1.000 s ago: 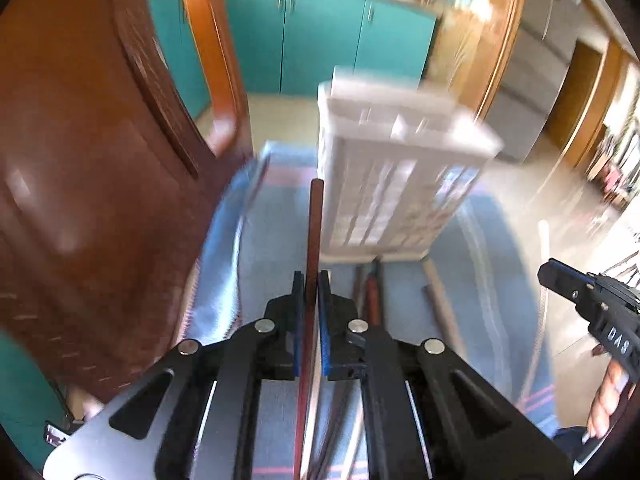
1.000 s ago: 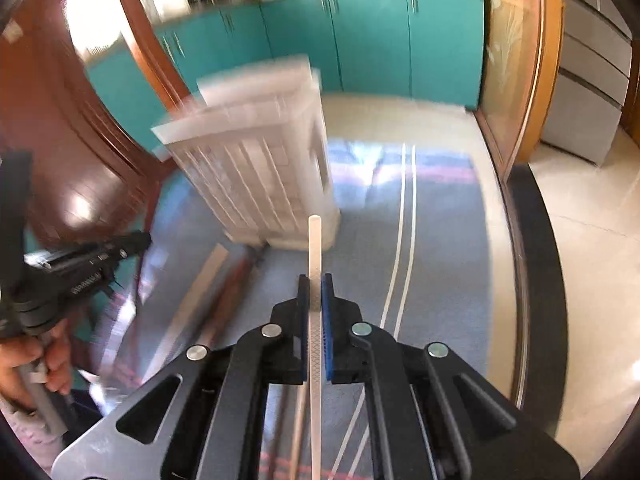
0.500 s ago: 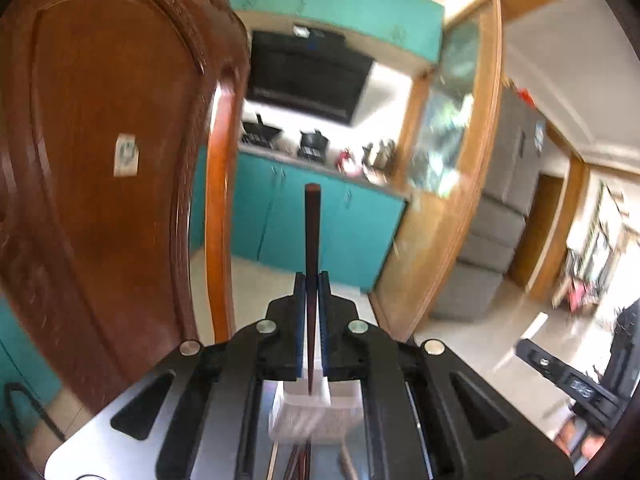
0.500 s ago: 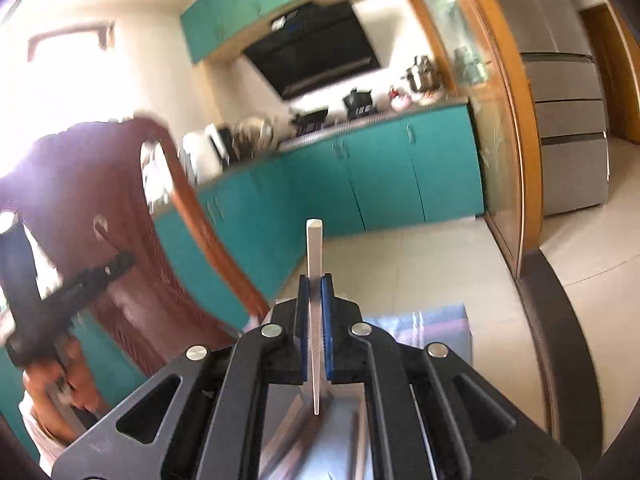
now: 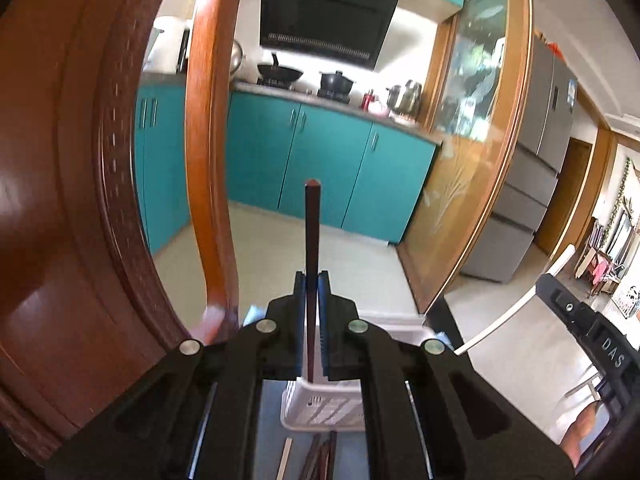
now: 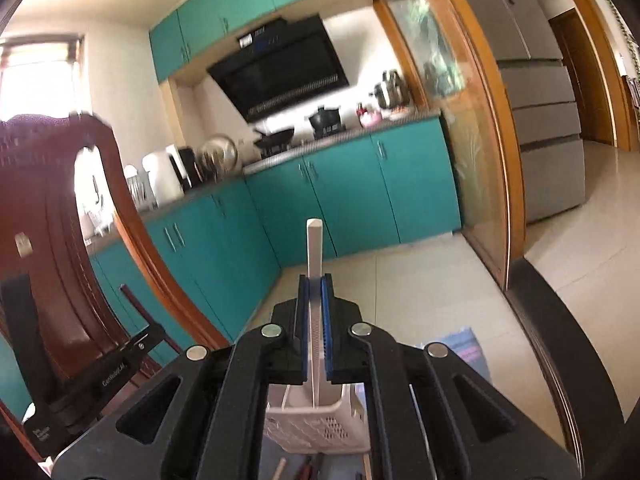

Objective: Organize utensils

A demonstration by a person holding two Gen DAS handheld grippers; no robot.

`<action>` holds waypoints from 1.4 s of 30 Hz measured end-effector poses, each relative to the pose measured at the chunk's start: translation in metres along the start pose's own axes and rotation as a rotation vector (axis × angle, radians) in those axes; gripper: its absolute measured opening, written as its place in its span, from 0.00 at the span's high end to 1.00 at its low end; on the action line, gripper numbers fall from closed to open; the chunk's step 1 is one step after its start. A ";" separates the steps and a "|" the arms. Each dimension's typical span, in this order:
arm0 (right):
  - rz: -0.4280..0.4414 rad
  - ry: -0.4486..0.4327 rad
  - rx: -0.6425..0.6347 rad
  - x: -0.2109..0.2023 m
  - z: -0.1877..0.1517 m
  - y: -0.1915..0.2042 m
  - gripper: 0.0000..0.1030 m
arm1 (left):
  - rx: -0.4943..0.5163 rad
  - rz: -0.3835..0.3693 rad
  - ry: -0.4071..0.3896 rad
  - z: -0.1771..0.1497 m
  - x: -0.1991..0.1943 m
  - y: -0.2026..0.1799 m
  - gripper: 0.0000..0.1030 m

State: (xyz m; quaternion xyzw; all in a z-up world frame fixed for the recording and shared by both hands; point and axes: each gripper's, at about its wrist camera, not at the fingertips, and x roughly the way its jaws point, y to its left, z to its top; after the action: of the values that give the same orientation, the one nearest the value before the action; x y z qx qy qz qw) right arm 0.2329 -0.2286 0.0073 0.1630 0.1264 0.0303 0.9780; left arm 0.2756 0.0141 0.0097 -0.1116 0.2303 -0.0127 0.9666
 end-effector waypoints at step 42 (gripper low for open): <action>-0.140 0.653 -0.136 0.085 -0.166 -0.027 0.51 | 0.034 0.249 0.336 -0.110 -0.015 0.054 0.42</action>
State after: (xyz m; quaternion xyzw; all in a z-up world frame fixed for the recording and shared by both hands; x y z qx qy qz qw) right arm 0.2726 -0.1939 -0.1739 0.0700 0.4417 0.0220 0.8942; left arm 0.2112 0.0445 -0.0915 -0.0625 0.3999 0.0848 0.9105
